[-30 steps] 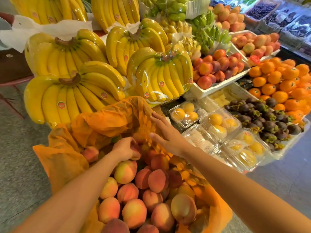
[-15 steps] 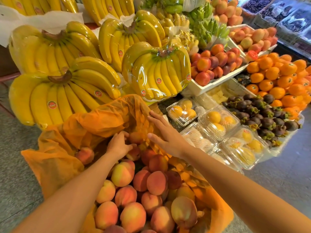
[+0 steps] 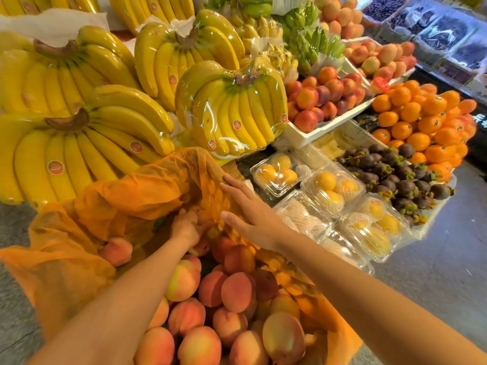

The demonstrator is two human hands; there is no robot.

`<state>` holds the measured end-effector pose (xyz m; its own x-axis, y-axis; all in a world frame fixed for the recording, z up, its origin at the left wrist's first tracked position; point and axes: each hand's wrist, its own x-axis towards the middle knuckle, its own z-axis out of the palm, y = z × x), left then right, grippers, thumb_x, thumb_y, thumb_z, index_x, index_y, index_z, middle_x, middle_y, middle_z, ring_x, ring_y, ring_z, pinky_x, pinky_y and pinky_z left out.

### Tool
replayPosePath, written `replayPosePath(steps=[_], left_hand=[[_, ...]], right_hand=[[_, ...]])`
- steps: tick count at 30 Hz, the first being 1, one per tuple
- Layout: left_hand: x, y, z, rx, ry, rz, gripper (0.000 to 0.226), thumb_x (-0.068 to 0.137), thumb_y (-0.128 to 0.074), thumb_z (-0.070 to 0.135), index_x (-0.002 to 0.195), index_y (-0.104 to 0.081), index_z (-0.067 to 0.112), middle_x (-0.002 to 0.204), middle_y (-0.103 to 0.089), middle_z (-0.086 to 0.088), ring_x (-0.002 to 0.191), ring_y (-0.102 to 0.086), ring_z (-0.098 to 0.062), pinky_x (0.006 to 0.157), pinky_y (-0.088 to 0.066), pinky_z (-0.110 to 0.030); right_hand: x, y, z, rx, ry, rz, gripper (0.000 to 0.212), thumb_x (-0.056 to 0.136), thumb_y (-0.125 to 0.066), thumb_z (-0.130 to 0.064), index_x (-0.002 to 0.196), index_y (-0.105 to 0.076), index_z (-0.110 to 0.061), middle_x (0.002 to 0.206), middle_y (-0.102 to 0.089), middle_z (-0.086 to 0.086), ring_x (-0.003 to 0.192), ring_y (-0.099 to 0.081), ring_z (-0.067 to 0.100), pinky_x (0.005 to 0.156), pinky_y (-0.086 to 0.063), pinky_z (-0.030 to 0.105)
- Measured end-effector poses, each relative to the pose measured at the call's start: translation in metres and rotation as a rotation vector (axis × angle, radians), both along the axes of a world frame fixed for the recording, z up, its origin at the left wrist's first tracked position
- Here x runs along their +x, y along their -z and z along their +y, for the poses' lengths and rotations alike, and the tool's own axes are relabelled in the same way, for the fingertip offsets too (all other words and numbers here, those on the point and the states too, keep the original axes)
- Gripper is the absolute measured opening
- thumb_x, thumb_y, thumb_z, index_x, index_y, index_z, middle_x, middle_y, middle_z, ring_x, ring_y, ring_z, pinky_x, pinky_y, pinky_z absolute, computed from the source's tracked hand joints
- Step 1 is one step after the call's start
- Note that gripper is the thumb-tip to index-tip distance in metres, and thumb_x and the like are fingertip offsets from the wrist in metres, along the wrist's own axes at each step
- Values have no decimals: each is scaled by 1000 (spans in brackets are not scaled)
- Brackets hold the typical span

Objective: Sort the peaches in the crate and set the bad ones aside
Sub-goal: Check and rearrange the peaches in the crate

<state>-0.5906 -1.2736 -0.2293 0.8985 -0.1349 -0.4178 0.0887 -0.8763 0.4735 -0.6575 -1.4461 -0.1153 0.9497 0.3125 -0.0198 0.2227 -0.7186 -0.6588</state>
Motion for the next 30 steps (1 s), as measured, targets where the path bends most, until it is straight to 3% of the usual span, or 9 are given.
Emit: replayPosePath(steps=[6,9,12,16,20,23,26,27,30], left_hand=[[-7,-32,30,-349,-249,64,54,82,-69,42,125,-52,14,122,-58,-7,112,-55,-27,91,-46,-39],[-13,-64,41,-689,-440,354,48,81,-66,42,119,-58,14,115,-60,-9,98,-59,-24,78,-49,-36],[-25,-95,53,-1066,-567,656,31,88,-52,27,115,-56,13,108,-55,-19,83,-57,-30,70,-47,-35],[-44,-115,63,-1330,-600,849,57,74,-52,33,123,-53,6,106,-53,-23,74,-54,-33,66,-43,-34],[-58,-124,66,-1380,-520,896,62,82,-45,44,130,-53,6,94,-61,-20,72,-54,-26,61,-48,-29],[-66,-126,70,-1364,-493,846,63,79,-61,48,125,-54,5,100,-64,-22,84,-66,-33,70,-57,-36],[-70,-128,73,-1373,-451,721,79,50,-93,32,118,-61,7,112,-65,-21,98,-66,-37,81,-57,-45],[-71,-129,74,-1358,-436,669,78,47,-94,26,115,-62,7,113,-65,-19,98,-66,-34,80,-58,-44],[-72,-133,71,-1259,-456,534,60,66,-77,9,122,-56,6,124,-58,-20,104,-62,-28,72,-59,-34]], right_hand=[[-1,-3,0,7,0,41,60,99,-43,-45,152,-25,-23,160,-9,-17,132,-22,-6,108,-31,25],[-1,-7,1,-16,-8,57,61,98,-42,-46,152,-23,-24,160,-7,-18,130,-21,-8,106,-29,23],[-2,-10,2,-21,-6,70,61,99,-41,-46,152,-22,-24,160,-6,-18,134,-23,-3,108,-29,25],[-2,-9,2,-44,-12,63,63,98,-38,-52,152,-22,-25,160,-5,-19,139,-28,8,108,-33,30],[-2,-7,3,-54,-10,52,63,98,-37,-51,152,-22,-24,160,-5,-18,142,-26,11,109,-33,33],[-2,-5,3,-59,-6,51,61,99,-38,-48,153,-22,-23,160,-5,-17,144,-22,11,111,-30,33],[-1,-4,2,-56,-5,45,62,98,-39,-50,152,-23,-24,160,-5,-17,145,-20,11,113,-30,35],[-1,-3,2,-55,-6,45,63,98,-39,-51,152,-23,-24,160,-5,-17,145,-19,11,114,-30,36],[0,-1,1,-57,-11,36,64,97,-36,-55,152,-22,-26,160,-4,-19,145,-19,11,113,-31,39]])
